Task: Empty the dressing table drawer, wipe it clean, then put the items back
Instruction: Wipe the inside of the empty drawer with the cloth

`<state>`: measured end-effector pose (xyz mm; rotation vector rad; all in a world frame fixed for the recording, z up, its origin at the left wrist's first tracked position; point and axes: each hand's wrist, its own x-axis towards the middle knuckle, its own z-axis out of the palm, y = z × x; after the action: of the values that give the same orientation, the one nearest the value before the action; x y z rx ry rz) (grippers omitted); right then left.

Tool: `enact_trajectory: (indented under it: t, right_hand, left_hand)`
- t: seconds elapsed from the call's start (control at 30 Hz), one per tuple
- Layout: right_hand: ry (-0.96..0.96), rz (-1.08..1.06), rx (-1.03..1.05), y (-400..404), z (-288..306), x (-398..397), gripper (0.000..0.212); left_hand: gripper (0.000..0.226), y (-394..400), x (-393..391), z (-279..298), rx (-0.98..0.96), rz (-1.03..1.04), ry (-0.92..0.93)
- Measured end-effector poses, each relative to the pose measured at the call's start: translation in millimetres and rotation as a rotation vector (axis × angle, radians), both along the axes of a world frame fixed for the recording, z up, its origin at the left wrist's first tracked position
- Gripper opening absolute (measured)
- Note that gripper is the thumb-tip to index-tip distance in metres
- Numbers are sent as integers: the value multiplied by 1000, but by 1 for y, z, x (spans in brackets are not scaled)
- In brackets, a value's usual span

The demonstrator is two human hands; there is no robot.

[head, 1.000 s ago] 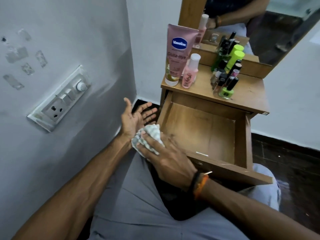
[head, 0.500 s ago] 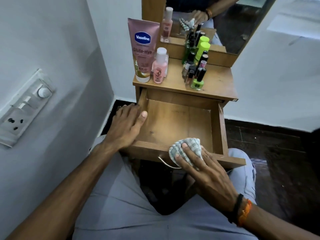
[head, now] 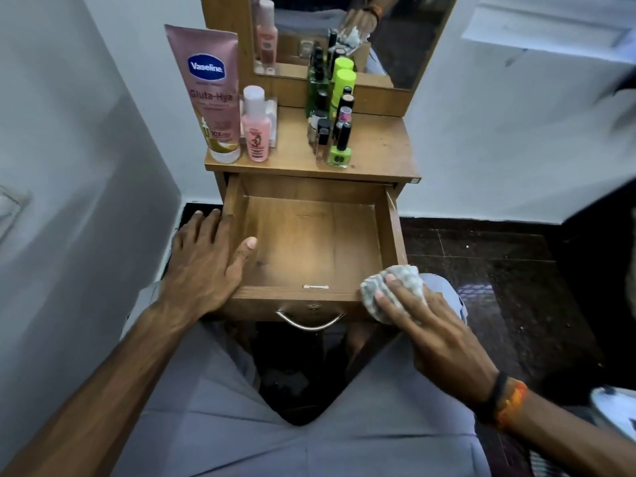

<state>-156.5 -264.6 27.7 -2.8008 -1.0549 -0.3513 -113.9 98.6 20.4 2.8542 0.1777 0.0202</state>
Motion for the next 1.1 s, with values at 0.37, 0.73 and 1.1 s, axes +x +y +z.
enact_trajectory:
  t: [0.37, 0.73, 1.1]
  right_hand:
    - [221, 125, 80, 49, 4, 6, 72]
    - [529, 99, 152, -80, 58, 72, 59]
    - [429, 363, 58, -55, 14, 117, 32]
  left_hand:
    - [73, -41, 10, -2, -85, -75, -49]
    - [70, -39, 10, -5, -134, -23, -77]
    - [65, -41, 8, -8, -127, -15, -116]
